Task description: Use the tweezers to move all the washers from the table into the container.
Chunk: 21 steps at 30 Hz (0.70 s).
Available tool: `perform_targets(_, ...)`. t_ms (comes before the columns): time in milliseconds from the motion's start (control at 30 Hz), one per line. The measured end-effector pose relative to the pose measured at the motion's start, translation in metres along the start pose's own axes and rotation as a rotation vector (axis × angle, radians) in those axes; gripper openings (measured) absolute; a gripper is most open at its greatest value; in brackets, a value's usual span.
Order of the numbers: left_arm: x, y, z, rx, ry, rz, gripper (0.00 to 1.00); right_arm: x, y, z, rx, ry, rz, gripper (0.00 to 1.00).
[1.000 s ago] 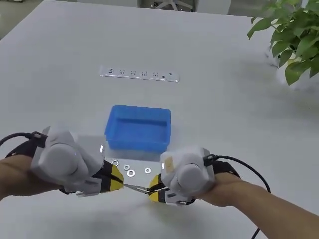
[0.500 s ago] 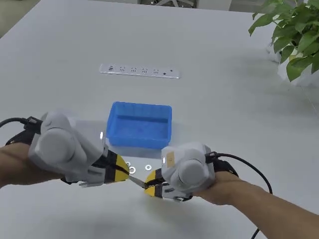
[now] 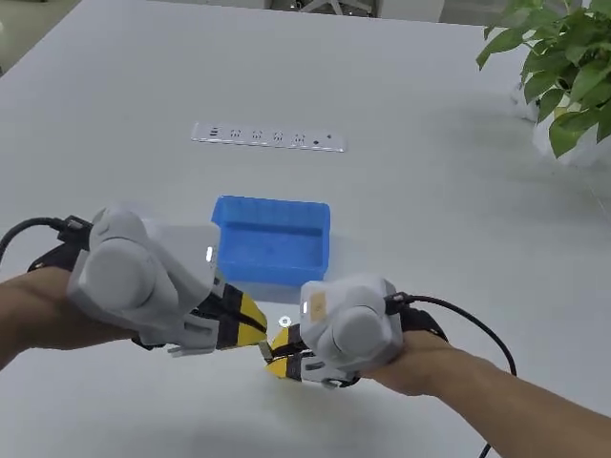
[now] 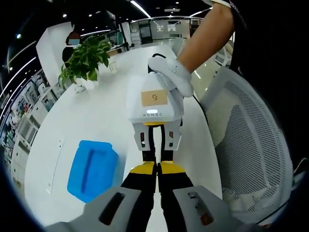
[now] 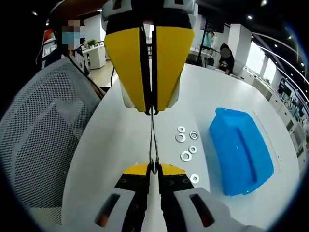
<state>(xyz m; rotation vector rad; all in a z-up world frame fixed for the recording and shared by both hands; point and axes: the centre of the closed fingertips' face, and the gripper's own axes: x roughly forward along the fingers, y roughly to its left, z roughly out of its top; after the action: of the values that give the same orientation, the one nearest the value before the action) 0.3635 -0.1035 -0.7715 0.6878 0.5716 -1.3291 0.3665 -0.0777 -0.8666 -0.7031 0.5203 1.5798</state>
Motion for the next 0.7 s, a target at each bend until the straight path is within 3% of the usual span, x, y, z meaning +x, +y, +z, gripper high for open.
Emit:
perform_targets(400, 0.0073, -0.0041, 0.005, 0.03, -0.029, -0.017, 0.06, 0.0012, 0.0035, -0.0028, 0.009, -0.01, -0.003, 0.08)
perform_targets(700, 0.0093, -0.0029, -0.0012, 0.028, -0.029, -0.01, 0.11, 0.0019, 0.0019, -0.0024, 0.008, -0.008, 0.0, 0.08)
